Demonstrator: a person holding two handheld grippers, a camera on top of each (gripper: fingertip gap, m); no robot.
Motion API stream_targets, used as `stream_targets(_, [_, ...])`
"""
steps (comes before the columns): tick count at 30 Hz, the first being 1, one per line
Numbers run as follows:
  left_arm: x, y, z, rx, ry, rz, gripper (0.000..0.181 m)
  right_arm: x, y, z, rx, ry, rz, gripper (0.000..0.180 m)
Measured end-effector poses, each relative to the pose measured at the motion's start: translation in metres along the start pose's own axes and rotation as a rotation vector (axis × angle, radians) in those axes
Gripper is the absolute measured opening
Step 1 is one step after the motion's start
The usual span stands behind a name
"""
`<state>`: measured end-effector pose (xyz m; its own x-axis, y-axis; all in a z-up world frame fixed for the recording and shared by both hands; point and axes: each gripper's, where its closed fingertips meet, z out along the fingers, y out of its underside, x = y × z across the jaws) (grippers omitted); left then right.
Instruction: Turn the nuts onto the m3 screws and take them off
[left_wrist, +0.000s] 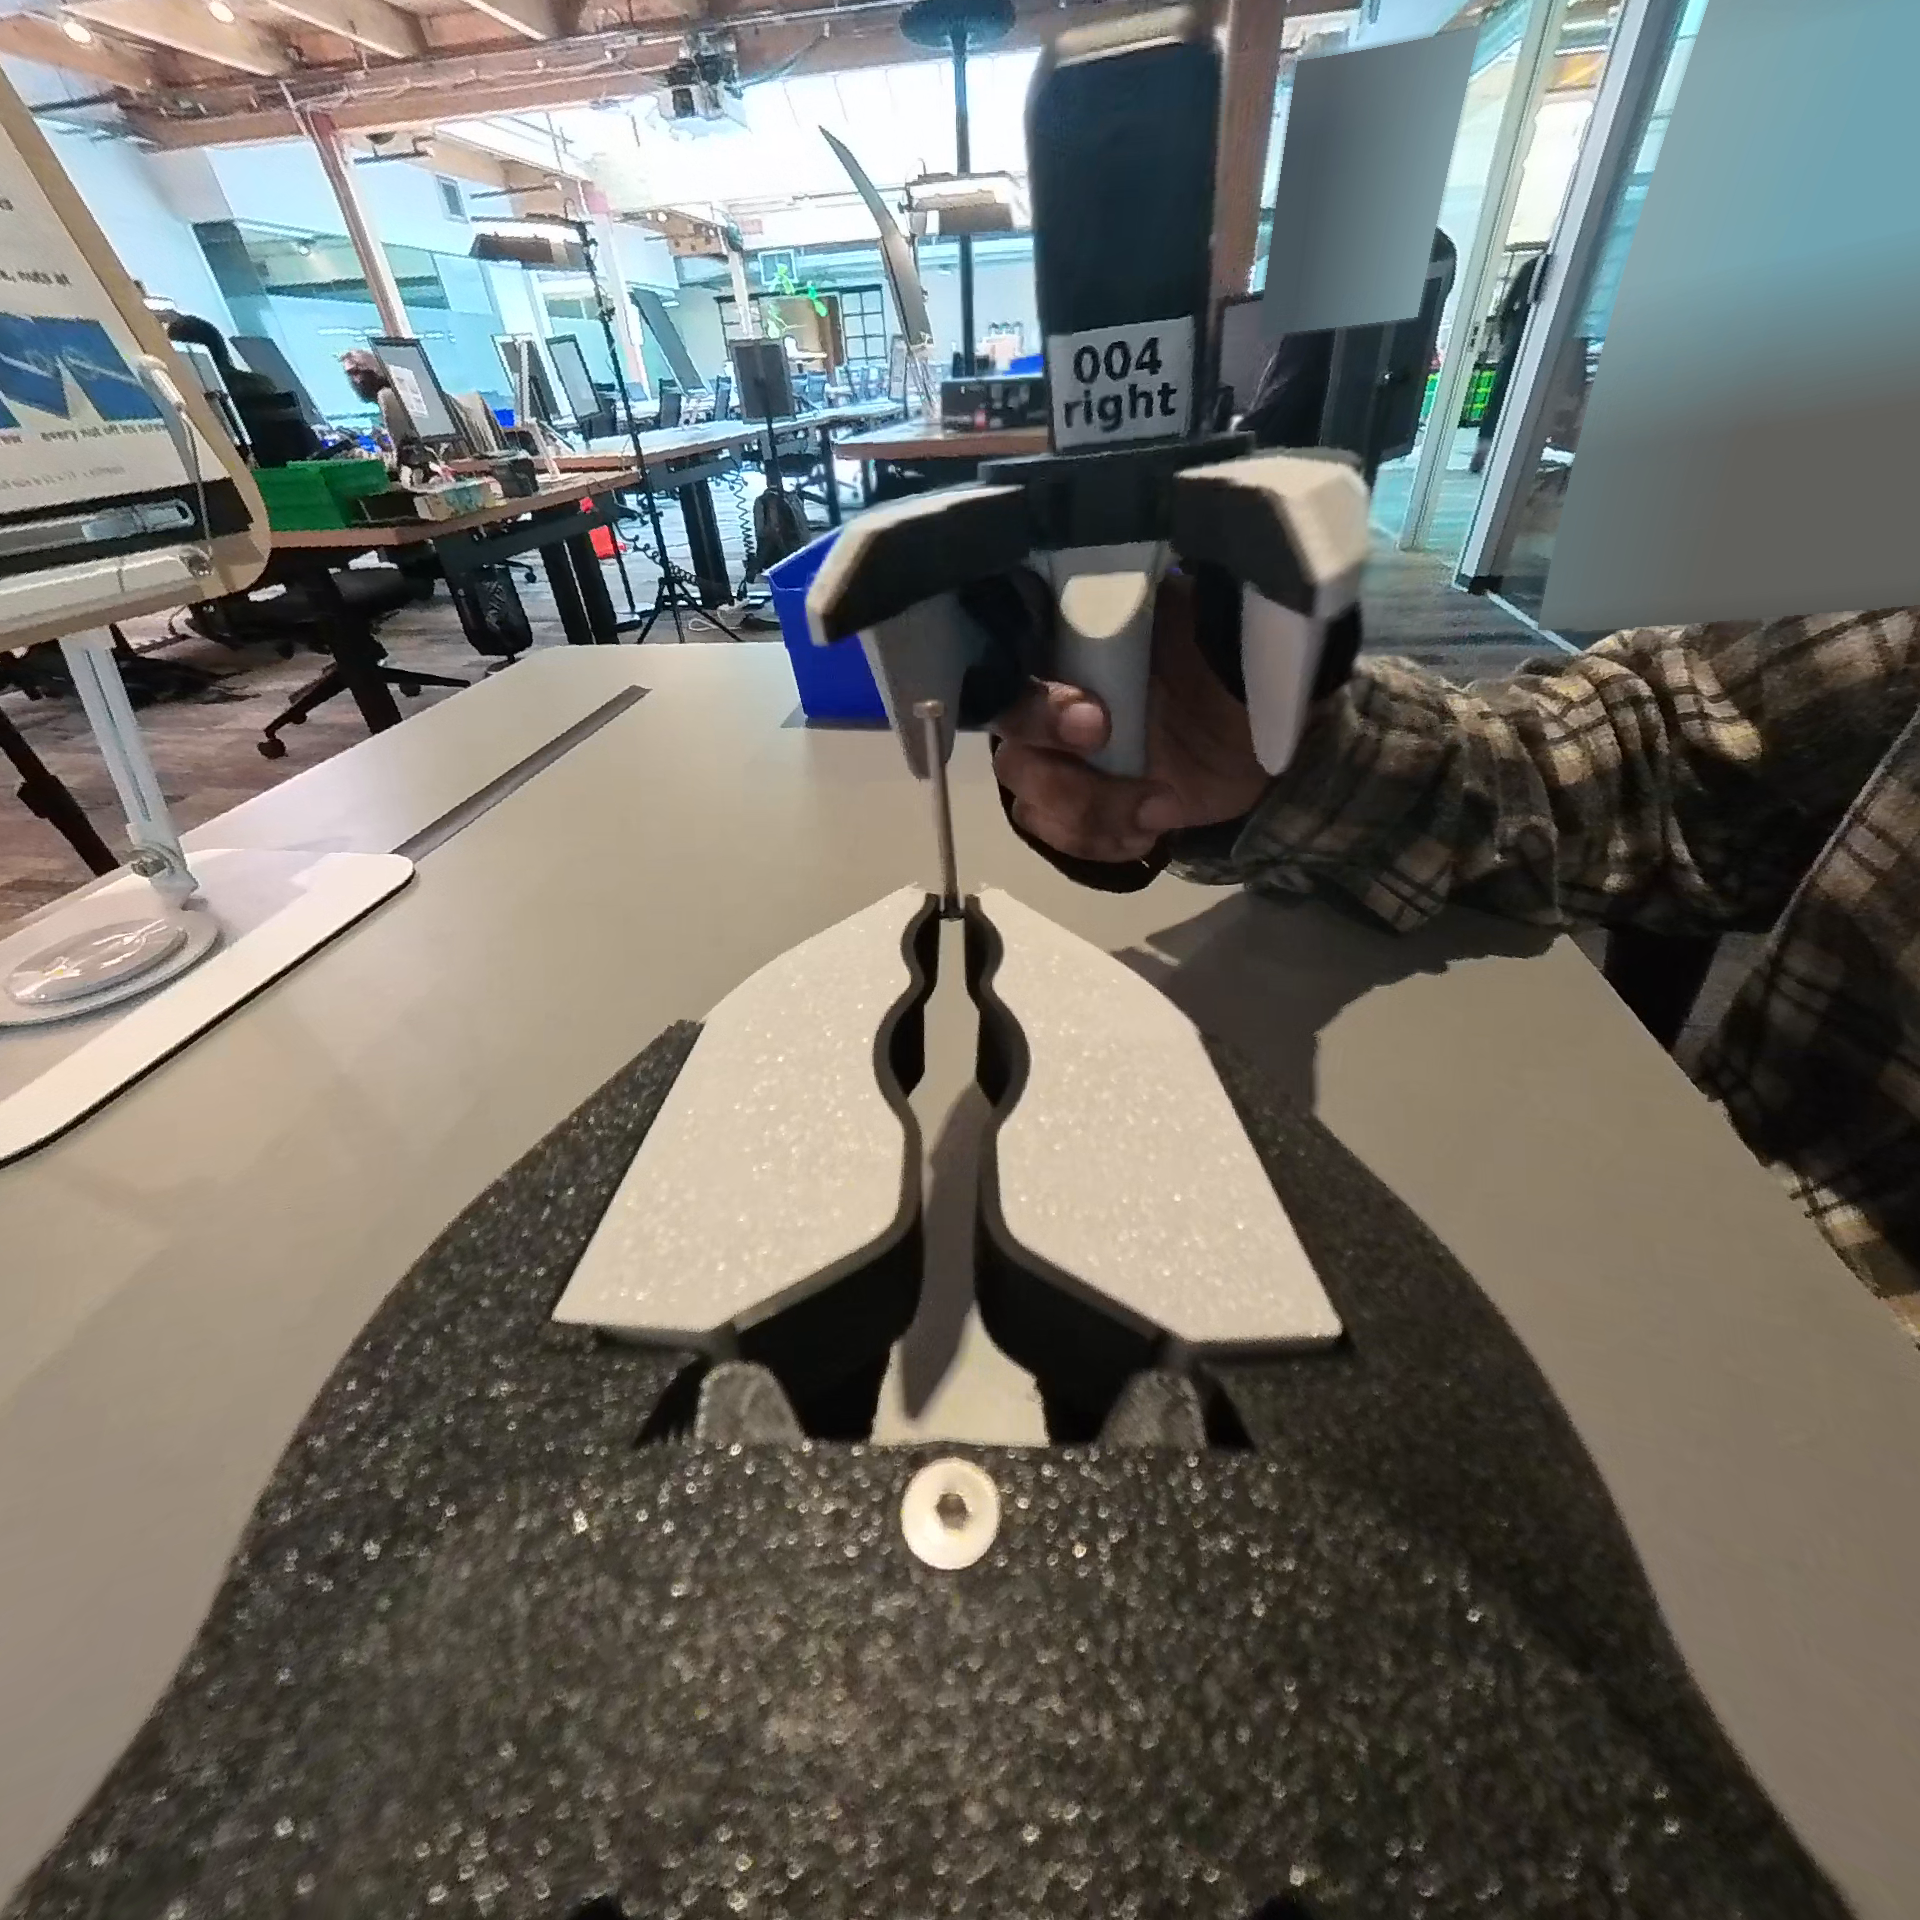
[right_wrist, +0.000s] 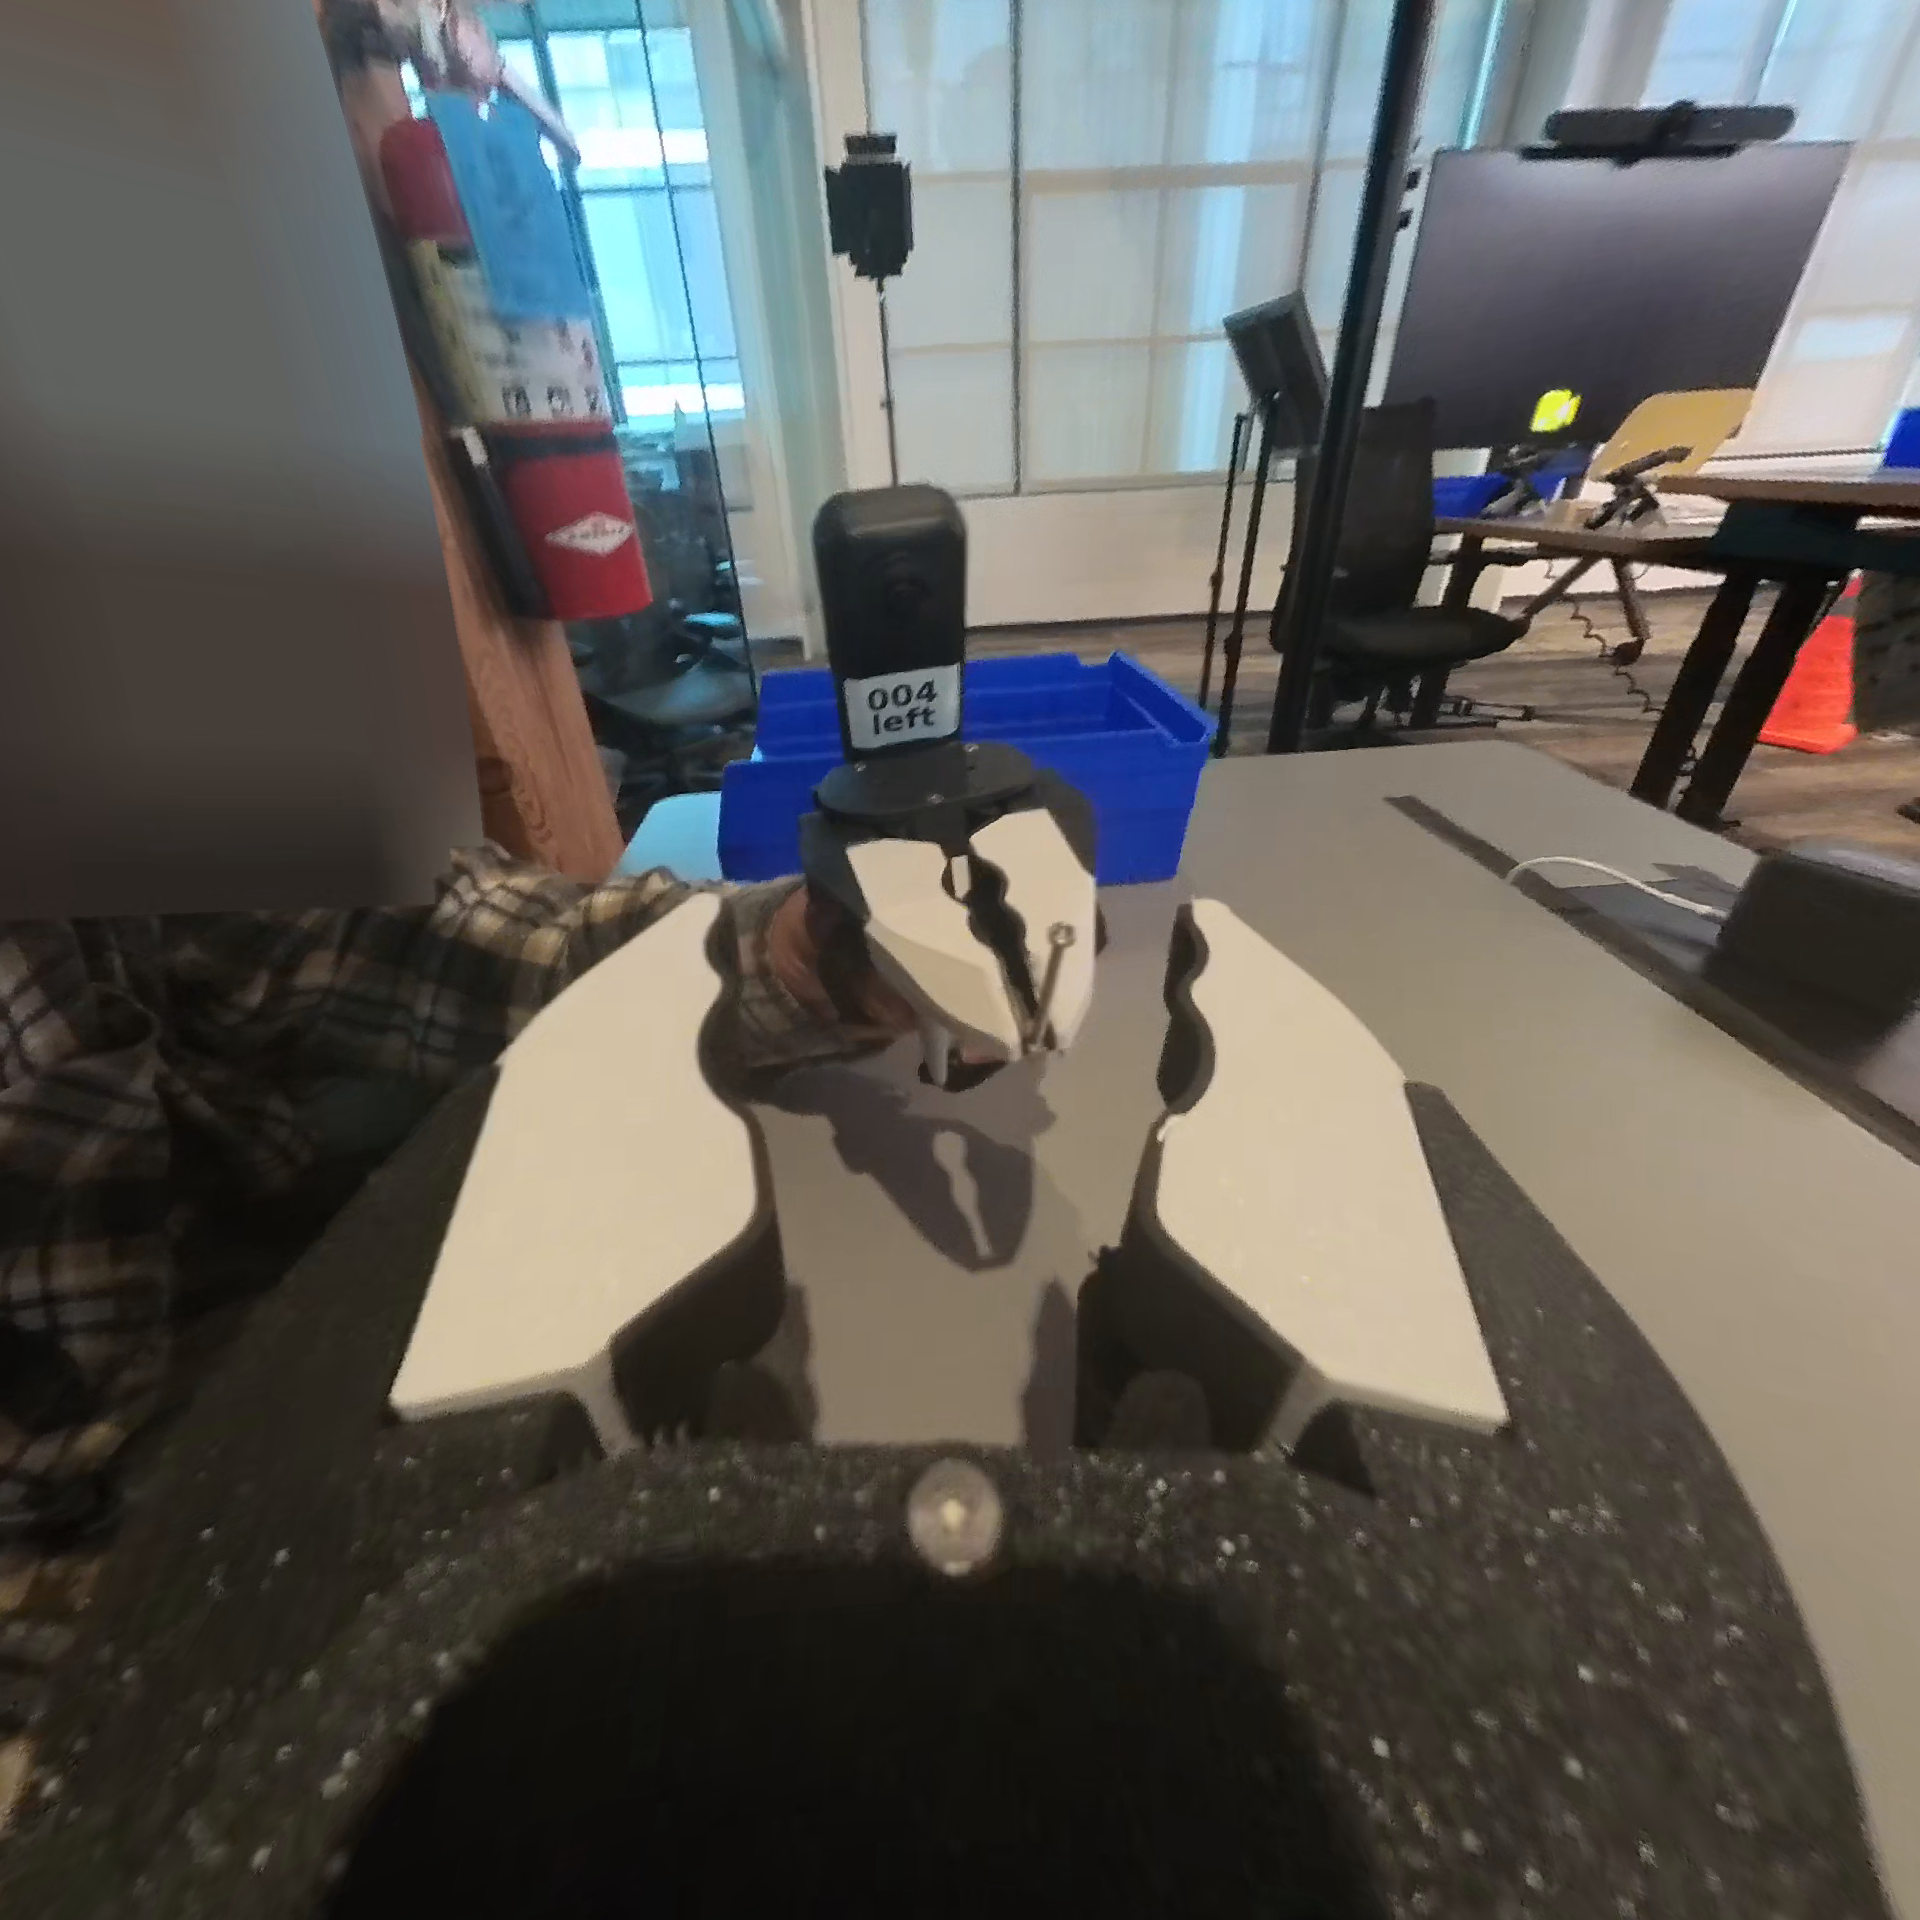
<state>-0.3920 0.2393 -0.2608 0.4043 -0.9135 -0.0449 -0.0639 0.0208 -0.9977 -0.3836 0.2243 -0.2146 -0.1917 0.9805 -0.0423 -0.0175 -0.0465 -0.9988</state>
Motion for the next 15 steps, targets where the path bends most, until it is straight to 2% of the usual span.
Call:
stream_targets(7, [0.009,-0.006,0.002,0.025,0.039,0.029,0.004,0.004,-0.009,0.001,0.032,-0.048,0.015,0.051])
stream_targets(11, [0.015,-0.008,0.003,0.037,0.060,0.044,0.004,-0.002,-0.005,0.003,0.029,-0.150,0.043,0.031])
stream_targets(15, [0.018,-0.011,0.002,0.050,0.074,0.057,0.004,-0.003,-0.003,0.002,0.038,-0.178,0.045,0.030])
